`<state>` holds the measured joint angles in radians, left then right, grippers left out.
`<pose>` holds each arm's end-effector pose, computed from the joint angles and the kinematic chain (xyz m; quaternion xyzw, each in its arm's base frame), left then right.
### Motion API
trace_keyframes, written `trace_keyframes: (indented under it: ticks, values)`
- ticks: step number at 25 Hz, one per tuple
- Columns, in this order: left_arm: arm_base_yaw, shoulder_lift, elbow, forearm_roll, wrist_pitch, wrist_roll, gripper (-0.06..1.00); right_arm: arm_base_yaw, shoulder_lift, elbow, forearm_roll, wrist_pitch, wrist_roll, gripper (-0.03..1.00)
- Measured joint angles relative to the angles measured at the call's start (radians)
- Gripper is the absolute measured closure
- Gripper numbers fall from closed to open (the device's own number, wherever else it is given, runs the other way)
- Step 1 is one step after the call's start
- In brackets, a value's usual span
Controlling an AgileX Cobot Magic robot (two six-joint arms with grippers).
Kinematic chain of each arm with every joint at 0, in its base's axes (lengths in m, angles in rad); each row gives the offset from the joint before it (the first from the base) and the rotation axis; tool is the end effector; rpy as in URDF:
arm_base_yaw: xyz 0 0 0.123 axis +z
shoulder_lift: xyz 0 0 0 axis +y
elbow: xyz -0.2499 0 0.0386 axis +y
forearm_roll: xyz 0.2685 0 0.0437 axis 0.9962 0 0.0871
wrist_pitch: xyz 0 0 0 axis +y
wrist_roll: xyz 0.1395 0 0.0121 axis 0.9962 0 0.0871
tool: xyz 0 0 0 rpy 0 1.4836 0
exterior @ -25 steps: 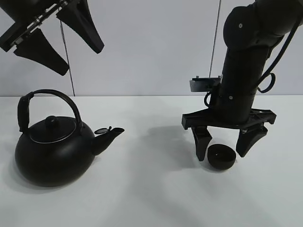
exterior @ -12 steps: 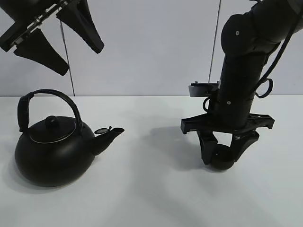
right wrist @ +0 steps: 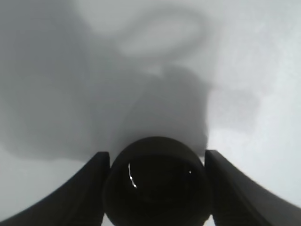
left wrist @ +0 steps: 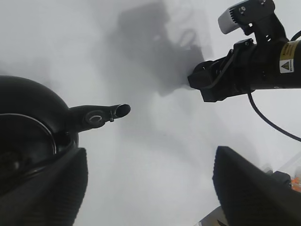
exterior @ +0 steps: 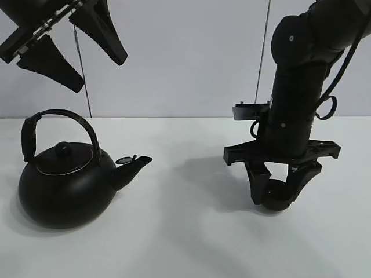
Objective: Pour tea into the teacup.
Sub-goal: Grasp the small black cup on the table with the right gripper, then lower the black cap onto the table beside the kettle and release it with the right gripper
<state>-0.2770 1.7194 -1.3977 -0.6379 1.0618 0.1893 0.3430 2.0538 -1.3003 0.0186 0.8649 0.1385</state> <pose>0.3525 -0.1759 0.2096 0.1065 0.9415 -0.2976 0.1170 0.3585 0.1301 0.0346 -0.0962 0.9951 0.0117 0.0175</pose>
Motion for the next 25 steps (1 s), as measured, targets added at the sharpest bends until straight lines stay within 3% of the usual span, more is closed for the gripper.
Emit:
trace_keyframes:
  ticks: [15,25]
  values:
    - [0.000,0.000,0.000,0.000,-0.001,0.000,0.41,0.004,-0.180,0.000,0.067,0.078,0.000,0.58]
    - [0.000,0.000,0.000,-0.001,-0.001,0.000,0.41,0.126,-0.127,-0.123,0.076,0.060,0.057,0.58]
